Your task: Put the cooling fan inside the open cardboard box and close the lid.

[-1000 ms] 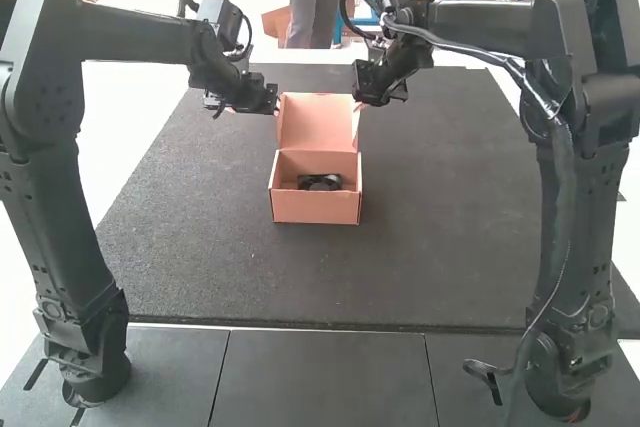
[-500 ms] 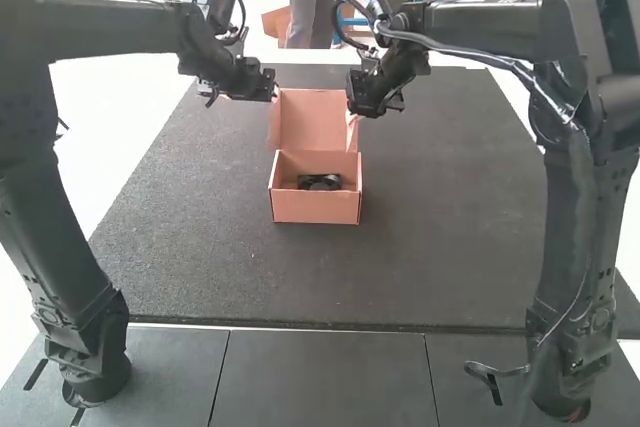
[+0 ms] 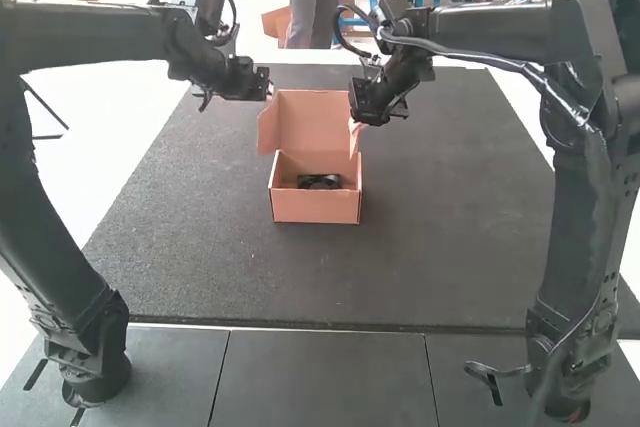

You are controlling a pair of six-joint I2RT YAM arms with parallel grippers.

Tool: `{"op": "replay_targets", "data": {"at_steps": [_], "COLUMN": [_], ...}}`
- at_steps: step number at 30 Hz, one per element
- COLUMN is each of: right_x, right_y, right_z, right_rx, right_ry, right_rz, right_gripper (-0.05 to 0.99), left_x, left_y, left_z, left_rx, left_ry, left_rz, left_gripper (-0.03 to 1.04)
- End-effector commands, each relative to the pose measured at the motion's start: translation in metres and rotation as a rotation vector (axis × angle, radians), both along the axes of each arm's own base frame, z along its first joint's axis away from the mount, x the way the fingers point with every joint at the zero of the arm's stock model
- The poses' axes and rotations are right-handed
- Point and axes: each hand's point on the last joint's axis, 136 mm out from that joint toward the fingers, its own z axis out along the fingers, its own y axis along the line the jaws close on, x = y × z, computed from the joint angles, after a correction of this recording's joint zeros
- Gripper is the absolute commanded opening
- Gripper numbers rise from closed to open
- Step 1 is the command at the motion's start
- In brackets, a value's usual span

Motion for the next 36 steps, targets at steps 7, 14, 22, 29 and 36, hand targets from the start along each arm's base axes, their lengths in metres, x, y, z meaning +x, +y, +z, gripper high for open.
{"op": "replay_targets", "data": {"at_steps": [7, 14, 22, 29, 36], "right_x": [-0.010, -0.018, -0.025, -0.027, -0.032], "right_y": [-0.002, -0.006, -0.010, -0.009, -0.007], "right_z": [0.003, 0.004, 0.007, 0.004, -0.001], "right_rx": [-0.007, -0.008, -0.002, 0.003, 0.001], "right_ry": [0.000, 0.001, 0.002, 0.010, 0.023], "right_rz": [0.005, 0.005, 0.004, 0.009, 0.020], "right_gripper": [-0.01, -0.01, -0.01, -0.01, -0.01], "left_x": [0.002, -0.008, -0.018, -0.026, -0.030], "left_y": [0.031, 0.032, 0.016, -0.009, -0.011], "left_z": [0.014, -0.014, -0.028, -0.033, -0.037], "left_rx": [0.023, 0.052, 0.071, 0.051, 0.048], "left_ry": [-0.054, 0.005, 0.035, 0.053, 0.075], "left_rz": [0.100, 0.086, 0.024, -0.054, -0.065], "left_gripper": [0.97, 0.97, 0.97, 0.97, 0.97]}}
